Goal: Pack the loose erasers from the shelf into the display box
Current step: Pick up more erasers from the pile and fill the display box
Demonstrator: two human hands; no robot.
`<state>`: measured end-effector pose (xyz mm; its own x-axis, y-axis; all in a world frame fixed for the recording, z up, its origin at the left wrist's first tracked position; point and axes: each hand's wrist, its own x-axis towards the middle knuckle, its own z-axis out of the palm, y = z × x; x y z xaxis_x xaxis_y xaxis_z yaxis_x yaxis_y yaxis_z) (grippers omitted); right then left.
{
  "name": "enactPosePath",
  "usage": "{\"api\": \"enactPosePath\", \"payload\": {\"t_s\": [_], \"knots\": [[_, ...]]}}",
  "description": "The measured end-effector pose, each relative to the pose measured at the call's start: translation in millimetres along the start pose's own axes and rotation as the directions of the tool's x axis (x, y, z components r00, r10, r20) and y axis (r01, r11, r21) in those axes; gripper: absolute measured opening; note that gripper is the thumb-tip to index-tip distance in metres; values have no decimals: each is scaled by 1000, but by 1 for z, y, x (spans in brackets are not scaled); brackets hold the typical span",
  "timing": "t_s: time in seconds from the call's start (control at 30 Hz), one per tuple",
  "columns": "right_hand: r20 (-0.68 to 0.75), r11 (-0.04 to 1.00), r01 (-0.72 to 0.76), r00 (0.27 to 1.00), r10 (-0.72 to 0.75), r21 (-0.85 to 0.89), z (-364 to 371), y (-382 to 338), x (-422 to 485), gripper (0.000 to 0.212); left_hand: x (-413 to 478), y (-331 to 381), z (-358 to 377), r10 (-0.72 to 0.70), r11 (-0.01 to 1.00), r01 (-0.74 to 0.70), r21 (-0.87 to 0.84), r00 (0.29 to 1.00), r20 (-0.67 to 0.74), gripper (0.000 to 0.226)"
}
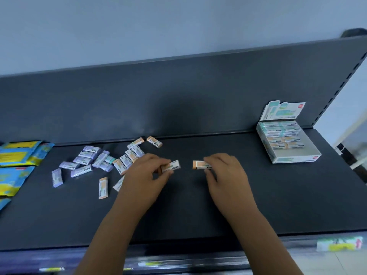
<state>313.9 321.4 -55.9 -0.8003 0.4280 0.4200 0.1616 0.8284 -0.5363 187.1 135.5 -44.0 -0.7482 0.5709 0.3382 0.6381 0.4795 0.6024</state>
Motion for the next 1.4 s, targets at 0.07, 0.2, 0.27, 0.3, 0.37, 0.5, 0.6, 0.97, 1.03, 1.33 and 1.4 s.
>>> {"api": "enactPosePath", "payload": {"t_s": [0.07,0.2,0.27,0.3,0.37,0.5,0.6,0.97,1.03,1.33,1.4], "knots": [[1,999,12,1000,-12,-32,1,1,0,24,2,-2,3,53,995,-51,82,998,-23,24],[-30,998,32,999,-34,-54,0,-4,-8,28,9,-3,7,156,969,-156,192,988,14,23],[-19,997,42,999,-43,-60,1,1,-9,29,13,-1,11,171,967,-171,190,985,16,24],[-13,998,33,999,-34,-60,1,4,-9,29,14,2,12,165,971,-165,173,986,17,25],[-11,999,8,1000,-8,-48,-2,10,-10,29,16,10,15,171,974,-174,146,985,33,27],[-24,1000,-1,1000,0,-30,-13,25,-5,30,23,27,23,201,966,-211,153,977,75,25],[-28,1000,-13,1000,12,-27,-22,43,0,29,29,41,35,215,961,-228,156,972,95,26],[-94,995,21,995,-30,-93,-91,131,17,26,51,121,113,186,980,-191,58,979,84,26],[-80,994,48,995,-56,-95,-98,145,22,26,59,133,126,193,979,-198,59,978,75,27],[-63,995,36,997,-41,-88,-131,201,40,29,85,169,166,167,985,-169,45,985,54,28],[-82,996,5,997,-13,-93,-138,215,46,29,92,177,175,183,980,-188,62,980,73,28]]}}
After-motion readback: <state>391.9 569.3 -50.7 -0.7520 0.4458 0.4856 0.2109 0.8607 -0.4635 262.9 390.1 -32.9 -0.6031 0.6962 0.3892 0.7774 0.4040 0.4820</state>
